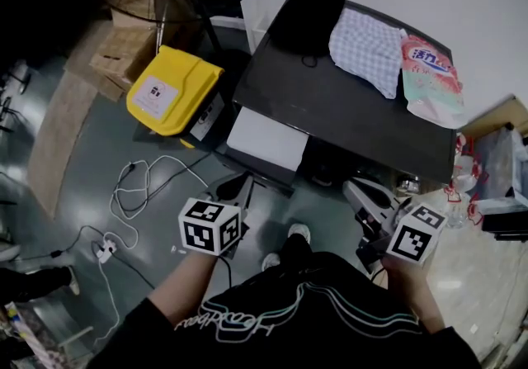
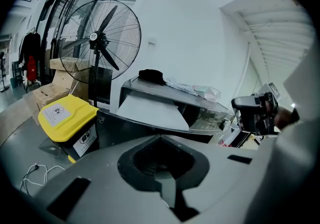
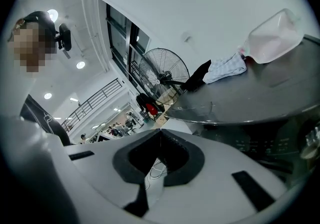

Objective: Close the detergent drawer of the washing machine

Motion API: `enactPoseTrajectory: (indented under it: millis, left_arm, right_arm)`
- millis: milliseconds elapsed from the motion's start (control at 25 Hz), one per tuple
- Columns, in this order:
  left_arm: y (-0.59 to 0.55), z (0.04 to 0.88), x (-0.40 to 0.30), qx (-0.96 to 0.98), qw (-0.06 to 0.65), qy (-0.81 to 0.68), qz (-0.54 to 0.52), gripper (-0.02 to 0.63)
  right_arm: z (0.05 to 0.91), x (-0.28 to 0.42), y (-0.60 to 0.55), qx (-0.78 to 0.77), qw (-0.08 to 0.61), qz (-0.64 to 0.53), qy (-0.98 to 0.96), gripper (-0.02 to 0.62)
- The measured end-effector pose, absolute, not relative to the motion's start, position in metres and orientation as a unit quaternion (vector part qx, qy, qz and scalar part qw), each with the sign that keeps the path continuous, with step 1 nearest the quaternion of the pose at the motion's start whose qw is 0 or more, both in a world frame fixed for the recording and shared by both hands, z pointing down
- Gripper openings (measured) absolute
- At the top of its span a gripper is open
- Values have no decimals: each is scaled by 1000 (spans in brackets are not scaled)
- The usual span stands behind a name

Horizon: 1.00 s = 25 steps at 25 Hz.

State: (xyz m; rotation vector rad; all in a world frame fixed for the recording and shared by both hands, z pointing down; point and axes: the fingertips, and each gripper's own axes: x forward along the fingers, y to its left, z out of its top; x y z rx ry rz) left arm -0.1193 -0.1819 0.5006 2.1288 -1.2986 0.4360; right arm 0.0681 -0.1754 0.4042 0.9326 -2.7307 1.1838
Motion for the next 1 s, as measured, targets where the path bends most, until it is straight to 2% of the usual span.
enactPoseTrajectory:
  millis: [1000]
  left_arm:
    - [-250,499,-103,796,296,-502,162,23]
  right_arm:
    - [392,86,-256,287,2,362,-887,28]
